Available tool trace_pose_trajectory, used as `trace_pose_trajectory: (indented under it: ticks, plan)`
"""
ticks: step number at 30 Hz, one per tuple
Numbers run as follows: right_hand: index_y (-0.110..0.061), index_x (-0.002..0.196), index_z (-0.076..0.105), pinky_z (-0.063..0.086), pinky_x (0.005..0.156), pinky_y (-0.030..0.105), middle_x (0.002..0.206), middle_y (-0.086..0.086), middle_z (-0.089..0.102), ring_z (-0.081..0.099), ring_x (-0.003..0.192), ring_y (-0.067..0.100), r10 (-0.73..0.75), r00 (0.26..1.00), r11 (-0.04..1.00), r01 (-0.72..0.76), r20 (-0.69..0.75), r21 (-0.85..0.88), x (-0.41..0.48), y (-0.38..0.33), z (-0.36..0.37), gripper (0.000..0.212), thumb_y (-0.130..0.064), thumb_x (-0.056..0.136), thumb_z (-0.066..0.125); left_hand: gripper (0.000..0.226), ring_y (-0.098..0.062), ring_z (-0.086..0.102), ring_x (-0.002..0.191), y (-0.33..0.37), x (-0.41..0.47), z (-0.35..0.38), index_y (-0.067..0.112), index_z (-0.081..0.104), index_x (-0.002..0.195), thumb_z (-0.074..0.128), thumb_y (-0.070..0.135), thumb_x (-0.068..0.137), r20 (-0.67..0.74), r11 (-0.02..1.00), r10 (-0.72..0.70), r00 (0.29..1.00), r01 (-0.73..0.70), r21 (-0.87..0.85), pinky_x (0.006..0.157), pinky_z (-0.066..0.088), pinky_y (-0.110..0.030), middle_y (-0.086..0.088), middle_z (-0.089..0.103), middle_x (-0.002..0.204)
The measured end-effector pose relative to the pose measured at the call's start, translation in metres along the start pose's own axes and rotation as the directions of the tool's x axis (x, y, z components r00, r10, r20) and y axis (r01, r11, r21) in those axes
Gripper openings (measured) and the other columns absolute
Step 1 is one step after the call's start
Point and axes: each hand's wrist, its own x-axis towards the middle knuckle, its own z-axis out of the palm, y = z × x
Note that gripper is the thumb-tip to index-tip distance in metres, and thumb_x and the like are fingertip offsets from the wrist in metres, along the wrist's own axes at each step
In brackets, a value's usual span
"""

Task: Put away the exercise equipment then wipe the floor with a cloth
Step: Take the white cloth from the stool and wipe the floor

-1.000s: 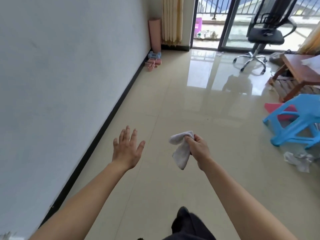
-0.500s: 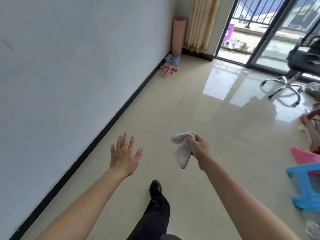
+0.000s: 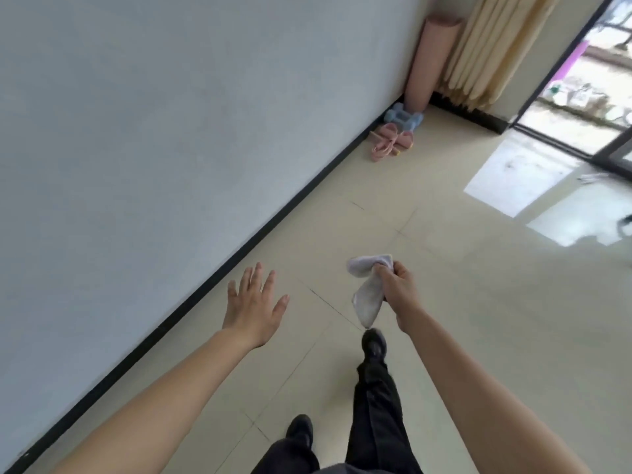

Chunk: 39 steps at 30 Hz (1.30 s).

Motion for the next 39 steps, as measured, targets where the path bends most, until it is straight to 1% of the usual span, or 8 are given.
trace_pose_trajectory:
  ticks: [8,14,26,29,31,34,37,39]
  plan:
    - [-0.018,0.101,0.063,0.047,0.075,0.033,0.092,0.0,0.062,0.058,0.087,0.017,0.129,0.966,0.984,-0.098,0.226,-0.146,0.223,0.008,0.084,0.013,-0.022,0.095,0.053,0.067,-0.028,-0.006,0.152,0.002,0.158,0.053,0.018,0.009,0.157,0.01,0.054,0.1,0.137,0.95,-0.307,0.942,0.312,-0.015,0.121,0.004,-0.052,-0.01,-0.001,0.165]
    - [-0.015,0.101,0.063,0.046,0.075,0.032,0.087,-0.002,0.059,0.056,0.082,0.014,0.176,0.929,0.961,-0.091,0.326,-0.261,0.321,0.055,0.148,0.017,-0.028,0.095,0.055,0.068,-0.028,-0.001,0.152,-0.004,0.243,0.14,0.018,0.012,0.156,0.01,0.055,0.1,0.175,0.909,-0.383,0.907,0.404,-0.101,0.122,0.005,-0.05,-0.01,0.004,0.165]
    - [-0.026,0.104,0.063,0.053,0.077,0.038,0.089,0.009,0.059,0.061,0.084,0.024,0.275,0.888,0.877,-0.075,0.368,-0.474,0.494,0.348,0.251,0.015,-0.03,0.09,0.061,0.064,-0.03,-0.004,0.152,-0.063,0.401,0.483,0.016,0.011,0.156,0.014,0.05,0.102,0.238,0.92,-0.331,0.913,0.369,-0.135,0.121,0.006,-0.051,-0.011,0.0,0.165]
    - [-0.032,0.123,0.059,0.058,0.089,0.047,0.099,0.01,0.065,0.067,0.094,0.027,0.284,0.898,0.838,-0.063,0.336,-0.542,0.53,0.396,0.272,0.036,-0.031,0.087,0.064,0.063,-0.029,-0.003,0.152,-0.083,0.421,0.547,0.016,0.012,0.156,0.016,0.05,0.102,0.244,0.914,-0.327,0.913,0.371,-0.164,0.121,0.006,-0.051,-0.011,0.001,0.165]
    - [-0.032,0.131,0.056,0.056,0.09,0.045,0.099,0.001,0.065,0.067,0.097,0.024,0.18,0.942,0.819,0.015,0.282,-0.573,0.553,0.413,0.287,0.044,-0.026,0.087,0.06,0.063,-0.028,-0.004,0.152,-0.095,0.432,0.581,0.017,0.012,0.156,0.016,0.049,0.102,0.247,0.917,-0.318,0.915,0.363,-0.166,0.121,0.005,-0.05,-0.01,0.0,0.165]
    - [-0.027,0.139,0.051,0.044,0.078,0.033,0.105,-0.004,0.054,0.057,0.089,0.022,-0.197,0.96,0.658,0.279,0.197,-0.699,0.58,0.429,0.31,0.047,-0.018,0.093,0.052,0.06,-0.029,0.006,0.151,-0.115,0.448,0.623,0.016,0.019,0.155,0.02,0.046,0.103,0.217,0.907,-0.34,0.915,0.38,-0.181,0.12,0.011,-0.048,-0.011,0.01,0.164]
    - [-0.026,0.124,0.064,0.042,0.062,0.034,0.099,0.001,0.044,0.047,0.075,0.026,-0.543,0.765,0.401,0.599,0.347,-0.693,0.594,0.459,0.331,0.042,-0.008,0.089,0.05,0.054,-0.034,0.036,0.136,-0.129,0.463,0.659,0.012,0.045,0.141,0.026,0.043,0.101,0.128,0.887,-0.393,0.911,0.412,-0.21,0.106,0.035,-0.049,-0.015,0.041,0.149]
    - [-0.031,0.116,0.071,0.05,0.071,0.039,0.103,0.006,0.052,0.054,0.085,0.03,-0.498,0.648,0.218,0.736,0.576,-0.64,0.608,0.503,0.339,0.041,-0.014,0.084,0.051,0.055,-0.036,0.049,0.123,-0.135,0.467,0.682,0.01,0.057,0.128,0.027,0.042,0.095,0.079,0.856,-0.448,0.89,0.453,-0.249,0.094,0.044,-0.048,-0.017,0.054,0.135]
